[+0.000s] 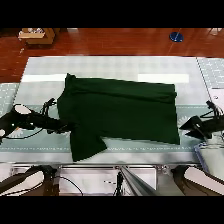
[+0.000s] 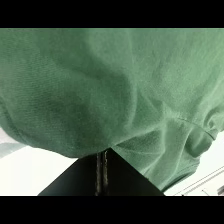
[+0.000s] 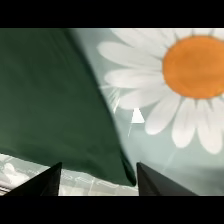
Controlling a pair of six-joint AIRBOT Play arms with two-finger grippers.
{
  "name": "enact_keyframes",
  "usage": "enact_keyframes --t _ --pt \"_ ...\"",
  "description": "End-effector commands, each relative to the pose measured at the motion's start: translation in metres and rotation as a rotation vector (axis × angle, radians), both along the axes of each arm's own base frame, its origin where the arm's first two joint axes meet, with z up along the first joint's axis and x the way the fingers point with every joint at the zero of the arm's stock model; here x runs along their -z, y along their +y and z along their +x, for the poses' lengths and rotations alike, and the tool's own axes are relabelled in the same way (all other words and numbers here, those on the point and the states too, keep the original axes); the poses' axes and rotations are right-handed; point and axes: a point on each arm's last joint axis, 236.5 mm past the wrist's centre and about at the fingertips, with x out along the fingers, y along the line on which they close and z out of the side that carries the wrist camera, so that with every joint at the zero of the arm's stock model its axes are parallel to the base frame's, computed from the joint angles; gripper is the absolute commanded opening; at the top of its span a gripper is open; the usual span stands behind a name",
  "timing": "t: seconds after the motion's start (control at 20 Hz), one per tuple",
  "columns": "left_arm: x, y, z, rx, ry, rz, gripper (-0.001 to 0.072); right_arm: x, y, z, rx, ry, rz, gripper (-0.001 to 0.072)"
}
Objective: Fold the shirts.
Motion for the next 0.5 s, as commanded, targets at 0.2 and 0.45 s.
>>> enact_keyframes --t 0.2,0.45 --pt "-0.002 -0.002 0.001 0.01 -0.008 -0.009 0.0036 0.031 0.022 -0.023 0.063 0.032 0.026 0.054" --pt "-0.01 -0.011 0.01 0.008 -0.056 -0.059 0.0036 0.032 0.033 -0.002 0.18 -0.021 0.073 0.0181"
